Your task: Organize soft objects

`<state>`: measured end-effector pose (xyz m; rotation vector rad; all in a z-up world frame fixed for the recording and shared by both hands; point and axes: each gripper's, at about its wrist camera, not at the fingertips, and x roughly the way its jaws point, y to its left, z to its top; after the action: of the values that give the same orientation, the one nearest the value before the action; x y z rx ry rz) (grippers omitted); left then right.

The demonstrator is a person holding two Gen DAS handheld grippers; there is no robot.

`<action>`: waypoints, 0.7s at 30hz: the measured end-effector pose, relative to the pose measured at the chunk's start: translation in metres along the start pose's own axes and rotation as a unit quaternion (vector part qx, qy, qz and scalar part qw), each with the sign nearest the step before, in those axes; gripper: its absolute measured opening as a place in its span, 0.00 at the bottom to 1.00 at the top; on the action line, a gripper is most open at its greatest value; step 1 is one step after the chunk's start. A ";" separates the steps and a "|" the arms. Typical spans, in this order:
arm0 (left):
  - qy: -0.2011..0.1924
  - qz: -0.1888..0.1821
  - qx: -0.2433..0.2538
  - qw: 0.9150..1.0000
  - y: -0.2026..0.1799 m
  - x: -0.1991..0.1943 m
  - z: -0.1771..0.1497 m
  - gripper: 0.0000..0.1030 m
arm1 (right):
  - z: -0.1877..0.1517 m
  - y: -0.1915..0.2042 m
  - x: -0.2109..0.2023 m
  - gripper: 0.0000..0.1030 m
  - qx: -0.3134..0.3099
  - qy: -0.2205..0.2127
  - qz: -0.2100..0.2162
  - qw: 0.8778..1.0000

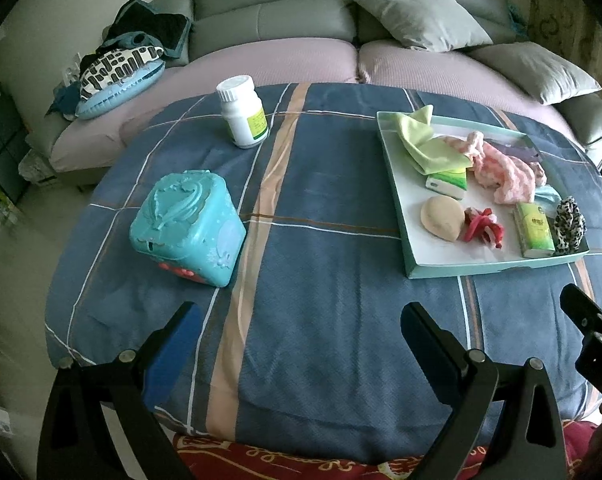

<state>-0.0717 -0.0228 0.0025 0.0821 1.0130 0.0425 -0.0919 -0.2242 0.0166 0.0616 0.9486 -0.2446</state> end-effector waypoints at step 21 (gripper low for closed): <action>-0.002 -0.006 -0.008 1.000 0.003 -0.001 -0.001 0.97 | -0.001 0.003 0.002 1.00 -0.012 0.006 -0.007 1.000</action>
<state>-0.0725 -0.0196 0.0029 0.0628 1.0083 0.0398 -0.0906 -0.2220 0.0145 0.0345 0.9637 -0.2462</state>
